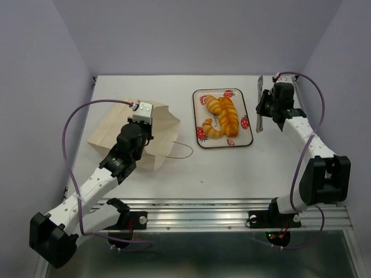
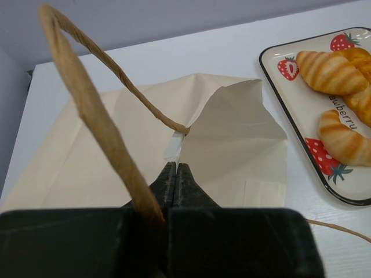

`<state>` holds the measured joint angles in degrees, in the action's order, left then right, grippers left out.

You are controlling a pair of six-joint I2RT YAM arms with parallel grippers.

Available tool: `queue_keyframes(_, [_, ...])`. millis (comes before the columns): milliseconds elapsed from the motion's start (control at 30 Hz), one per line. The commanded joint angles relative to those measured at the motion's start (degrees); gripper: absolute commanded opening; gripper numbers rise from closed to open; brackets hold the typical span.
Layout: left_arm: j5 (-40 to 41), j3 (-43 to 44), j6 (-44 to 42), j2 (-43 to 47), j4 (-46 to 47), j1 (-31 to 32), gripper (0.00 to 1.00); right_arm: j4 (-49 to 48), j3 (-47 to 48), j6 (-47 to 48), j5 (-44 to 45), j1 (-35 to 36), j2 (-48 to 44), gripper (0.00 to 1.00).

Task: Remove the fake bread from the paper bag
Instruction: Place the paper bag at the center of the board.

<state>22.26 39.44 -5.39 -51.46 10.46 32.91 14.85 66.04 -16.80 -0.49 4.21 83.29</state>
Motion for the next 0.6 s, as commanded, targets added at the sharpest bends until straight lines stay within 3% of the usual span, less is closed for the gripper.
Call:
queue_keyframes(0, [-2.57,-0.86,-2.25,0.84,2.29,-0.12,0.0,2.02,3.13,18.53,7.61,-3.93,3.28,0.05])
queue_keyframes(233, [0.06,0.55,-2.35,-2.06,1.85,-0.12,0.0,-0.43,5.33,27.25,1.3,-12.28,12.42,0.08])
queue_keyframes(467, [5.06,1.69,-1.3,-8.28,3.17,-0.12,0.0,-3.86,5.68,29.63,-0.39,-14.66,20.85,0.12])
queue_keyframes(567, [7.53,3.97,-0.59,-12.15,2.29,-0.21,0.01,-5.0,5.68,27.09,0.23,-15.19,23.41,0.22])
